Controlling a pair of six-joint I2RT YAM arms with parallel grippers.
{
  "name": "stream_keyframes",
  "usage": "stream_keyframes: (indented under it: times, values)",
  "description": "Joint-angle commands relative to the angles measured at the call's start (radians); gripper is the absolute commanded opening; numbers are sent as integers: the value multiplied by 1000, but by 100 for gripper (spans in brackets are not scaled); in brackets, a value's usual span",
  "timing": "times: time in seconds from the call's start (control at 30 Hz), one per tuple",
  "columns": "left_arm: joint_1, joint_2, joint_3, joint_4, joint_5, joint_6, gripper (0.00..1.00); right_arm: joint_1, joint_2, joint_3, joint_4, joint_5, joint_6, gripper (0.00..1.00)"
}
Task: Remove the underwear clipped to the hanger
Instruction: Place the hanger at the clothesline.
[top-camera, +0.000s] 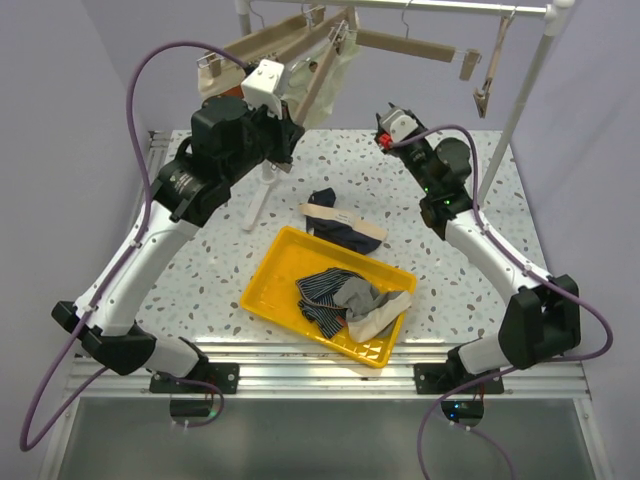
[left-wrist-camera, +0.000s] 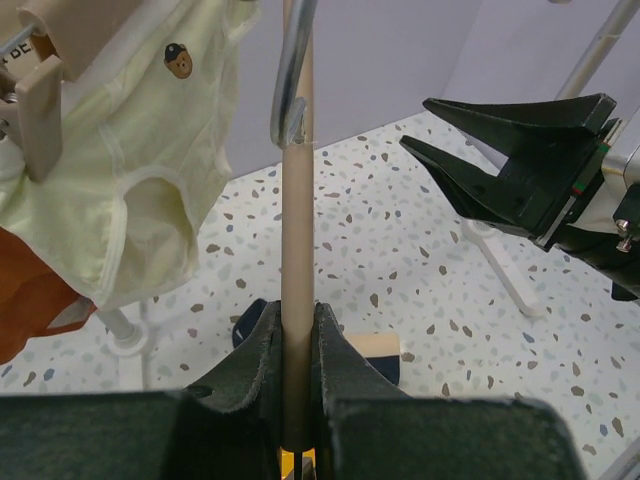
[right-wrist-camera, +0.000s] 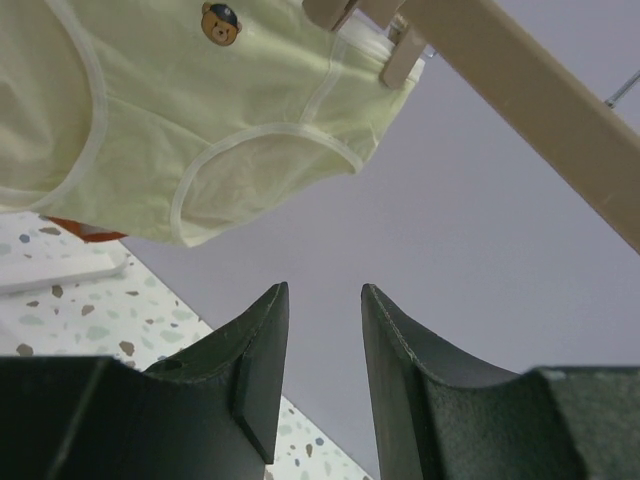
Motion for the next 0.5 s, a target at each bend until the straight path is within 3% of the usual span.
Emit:
stream_keyframes:
  times: [0.0, 0.17, 0.47]
  values:
    - [5, -6, 59, 54, 5, 9, 0, 4, -18, 52, 99, 7, 49, 40]
    - [19, 0, 73, 30, -55, 29, 0, 3, 30, 70, 141, -2, 49, 41]
    - [72, 69, 142, 15, 6, 32, 0, 9, 22, 58, 130, 4, 66, 41]
